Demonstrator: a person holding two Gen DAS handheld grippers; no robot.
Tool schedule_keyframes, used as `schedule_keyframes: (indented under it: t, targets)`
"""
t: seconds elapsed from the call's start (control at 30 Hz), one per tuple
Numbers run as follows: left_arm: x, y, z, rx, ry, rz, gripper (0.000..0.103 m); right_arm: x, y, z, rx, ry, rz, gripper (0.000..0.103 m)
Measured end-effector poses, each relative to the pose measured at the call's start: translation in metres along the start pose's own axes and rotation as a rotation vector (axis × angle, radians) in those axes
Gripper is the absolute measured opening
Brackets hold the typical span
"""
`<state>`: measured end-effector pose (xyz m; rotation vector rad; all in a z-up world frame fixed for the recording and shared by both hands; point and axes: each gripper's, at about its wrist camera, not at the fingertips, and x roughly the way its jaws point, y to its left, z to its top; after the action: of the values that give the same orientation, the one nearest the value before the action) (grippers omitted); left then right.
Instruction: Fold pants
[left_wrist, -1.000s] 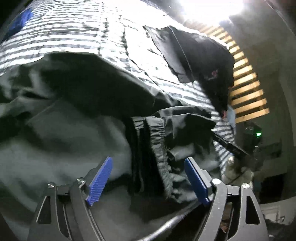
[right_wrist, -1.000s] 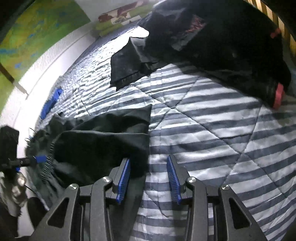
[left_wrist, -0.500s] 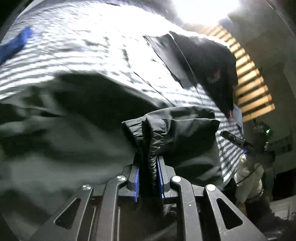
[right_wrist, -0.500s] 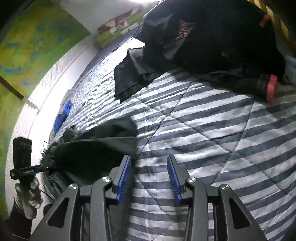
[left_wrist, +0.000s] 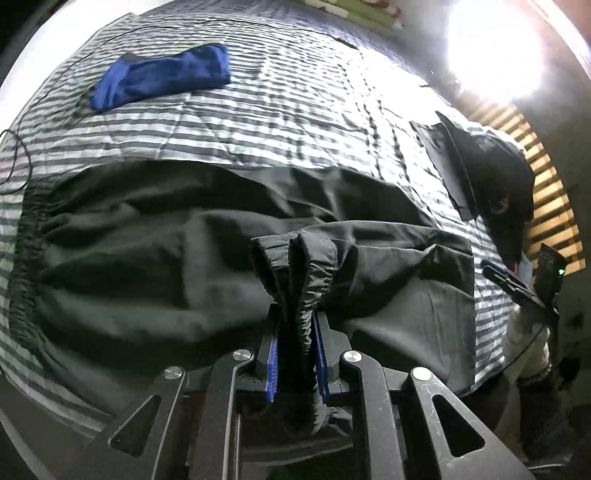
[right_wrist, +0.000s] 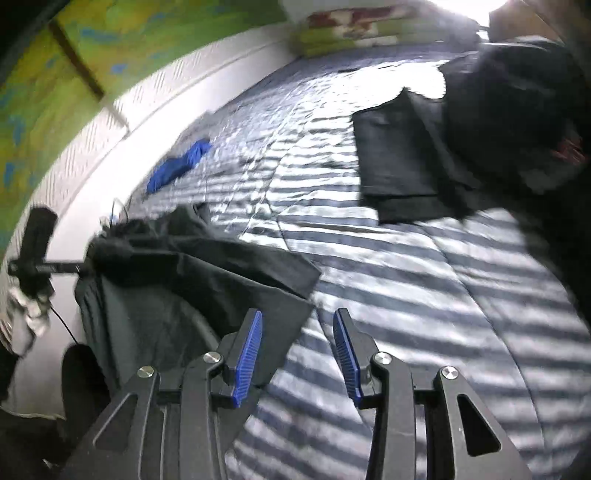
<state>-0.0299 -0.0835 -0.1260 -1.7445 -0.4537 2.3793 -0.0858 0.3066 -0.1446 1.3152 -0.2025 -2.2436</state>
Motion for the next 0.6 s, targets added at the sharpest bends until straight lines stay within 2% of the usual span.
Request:
schedule_keyframes:
  t: [0.1, 0.23, 0.37, 0.4, 0.43, 0.6]
  targets:
    - [0.002, 0.001, 0.001, 0.0, 0.003, 0.001, 0.017, 0.02, -0.002, 0.01, 0.012, 0.034, 0.016, 0.036]
    - [0.005, 0.003, 0.0, 0.011, 0.008, -0.002, 0.017, 0.031, 0.0, 0.012, 0.016, 0.061, 0.054, 0.021]
    - [0.01, 0.006, 0.002, -0.001, 0.014, -0.003, 0.017, 0.035, -0.009, 0.013, 0.059, 0.078, 0.094, 0.017]
    - [0.011, 0.007, 0.003, -0.002, 0.015, -0.003, 0.017, 0.036, -0.01, 0.012, 0.066, 0.081, 0.102, 0.006]
    - [0.011, 0.008, 0.003, -0.002, 0.014, -0.004, 0.017, 0.038, -0.01, 0.013, 0.066, 0.087, 0.105, 0.004]
    - [0.012, 0.007, 0.004, 0.006, 0.013, -0.007, 0.017, 0.022, 0.0, 0.019, 0.023, 0.072, 0.09, 0.002]
